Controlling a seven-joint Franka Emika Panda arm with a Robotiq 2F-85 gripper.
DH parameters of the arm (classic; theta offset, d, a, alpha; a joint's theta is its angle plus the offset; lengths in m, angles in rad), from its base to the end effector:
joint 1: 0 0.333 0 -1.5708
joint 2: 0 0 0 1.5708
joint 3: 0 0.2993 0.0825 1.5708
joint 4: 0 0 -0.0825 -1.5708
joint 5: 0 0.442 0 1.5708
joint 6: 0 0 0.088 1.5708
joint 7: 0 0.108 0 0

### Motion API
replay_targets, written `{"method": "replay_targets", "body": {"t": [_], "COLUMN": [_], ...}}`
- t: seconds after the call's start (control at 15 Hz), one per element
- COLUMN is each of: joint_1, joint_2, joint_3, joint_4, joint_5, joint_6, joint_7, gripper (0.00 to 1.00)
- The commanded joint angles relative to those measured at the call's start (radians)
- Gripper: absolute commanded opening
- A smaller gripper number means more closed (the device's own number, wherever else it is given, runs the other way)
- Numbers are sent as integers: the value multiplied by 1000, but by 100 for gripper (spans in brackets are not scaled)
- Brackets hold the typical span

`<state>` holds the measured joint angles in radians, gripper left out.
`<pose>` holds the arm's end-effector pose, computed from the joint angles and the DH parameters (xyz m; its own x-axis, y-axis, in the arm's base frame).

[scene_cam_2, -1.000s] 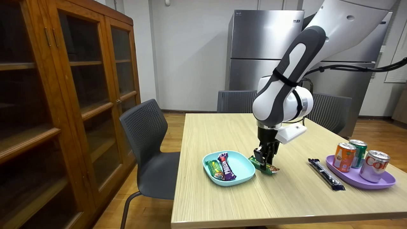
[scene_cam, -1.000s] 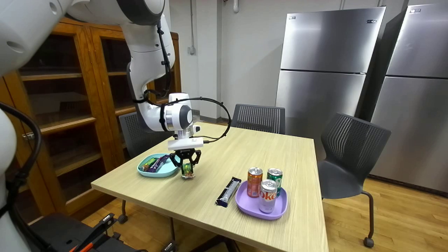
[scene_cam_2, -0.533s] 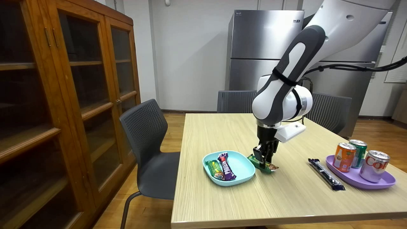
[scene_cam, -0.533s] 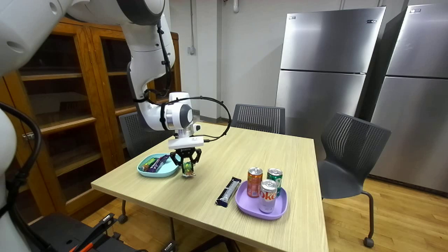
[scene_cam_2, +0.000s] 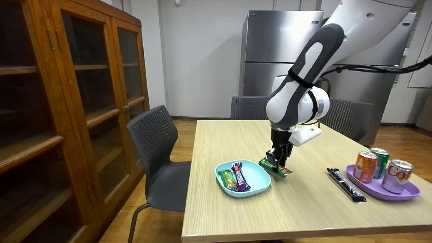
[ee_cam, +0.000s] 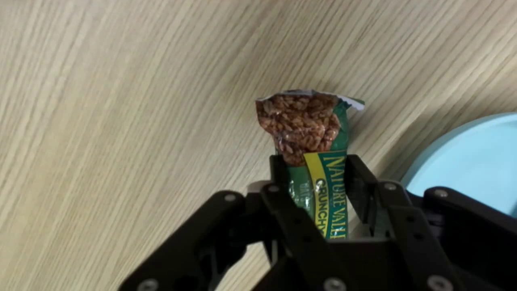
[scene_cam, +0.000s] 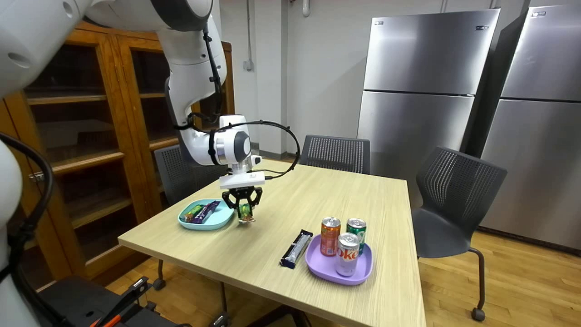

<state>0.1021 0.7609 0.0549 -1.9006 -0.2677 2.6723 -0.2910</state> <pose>0.6228 0.1084 0.0324 0.7837 0.6208 -0.0191 0.6200 -0.7801 0.0838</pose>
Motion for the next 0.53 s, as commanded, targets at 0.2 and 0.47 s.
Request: {"method": "replay_targets", "body": {"t": [0.2, 0.47], "joint_1": [86, 167], "joint_2": [-40, -51], "joint_3": [-32, -72], "joint_4": [-23, -21], "joint_5": [-24, -41], "joint_6": [21, 30], "joint_7": [110, 202], "gripper": [16, 16]}}
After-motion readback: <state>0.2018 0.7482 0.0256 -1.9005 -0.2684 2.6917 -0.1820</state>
